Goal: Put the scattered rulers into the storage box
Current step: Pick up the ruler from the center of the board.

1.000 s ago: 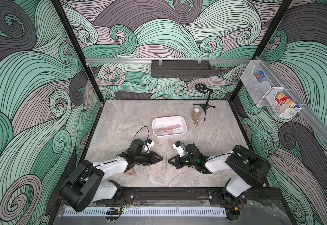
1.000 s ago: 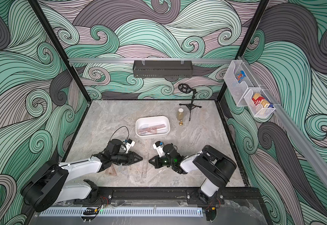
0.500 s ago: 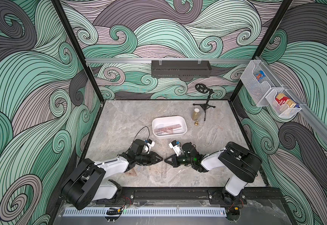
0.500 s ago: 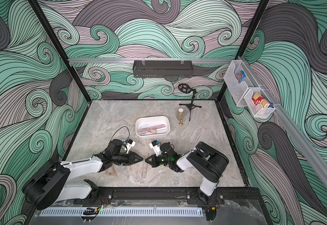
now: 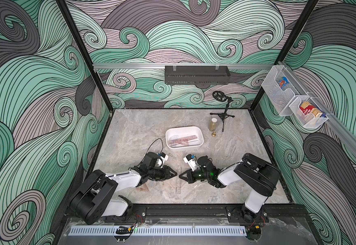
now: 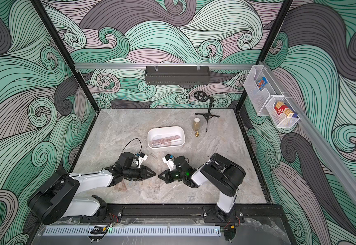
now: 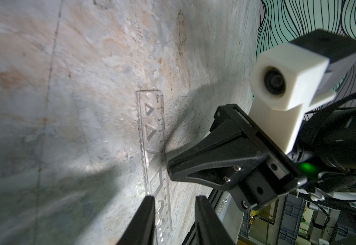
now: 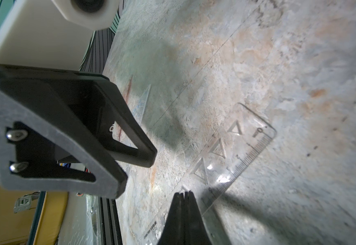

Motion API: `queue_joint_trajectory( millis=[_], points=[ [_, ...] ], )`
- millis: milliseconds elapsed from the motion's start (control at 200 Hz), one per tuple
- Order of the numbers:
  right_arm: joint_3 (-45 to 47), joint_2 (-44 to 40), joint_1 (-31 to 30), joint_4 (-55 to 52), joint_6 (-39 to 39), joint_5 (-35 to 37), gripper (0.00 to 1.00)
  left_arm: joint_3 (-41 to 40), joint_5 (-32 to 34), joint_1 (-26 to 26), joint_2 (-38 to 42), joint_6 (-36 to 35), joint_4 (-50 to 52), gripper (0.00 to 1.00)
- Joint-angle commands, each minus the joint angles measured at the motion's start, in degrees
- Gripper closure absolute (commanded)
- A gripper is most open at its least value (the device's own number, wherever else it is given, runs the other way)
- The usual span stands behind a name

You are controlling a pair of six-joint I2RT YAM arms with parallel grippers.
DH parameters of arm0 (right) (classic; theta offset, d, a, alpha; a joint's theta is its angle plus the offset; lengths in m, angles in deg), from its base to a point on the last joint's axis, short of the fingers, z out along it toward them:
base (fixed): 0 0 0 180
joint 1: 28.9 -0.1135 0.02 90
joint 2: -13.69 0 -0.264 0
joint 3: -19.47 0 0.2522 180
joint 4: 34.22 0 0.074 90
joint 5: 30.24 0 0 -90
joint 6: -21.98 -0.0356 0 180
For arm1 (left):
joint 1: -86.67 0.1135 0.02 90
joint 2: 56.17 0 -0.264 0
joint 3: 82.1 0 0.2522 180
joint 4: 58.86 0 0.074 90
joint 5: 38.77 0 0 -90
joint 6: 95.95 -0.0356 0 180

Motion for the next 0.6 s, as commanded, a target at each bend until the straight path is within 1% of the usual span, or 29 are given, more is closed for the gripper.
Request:
queue_joint_trajectory(
  millis=[0, 575, 595],
  points=[
    [0.91, 0.89, -0.19, 0.92, 0.40, -0.76, 1.00, -0.30, -0.83, 0.15, -0.71, -0.13, -0.43, 0.64],
    [1.36, 2.68, -0.19, 1.06, 0.49, -0.62, 1.00, -1.49, -0.93, -0.05, -3.67, 0.18, -2.75, 0.61],
    [1.38, 2.77, -0.18, 1.10, 0.49, -0.59, 1.00, -1.57, -0.94, -0.09, -5.29, 0.23, -2.86, 0.61]
  ],
)
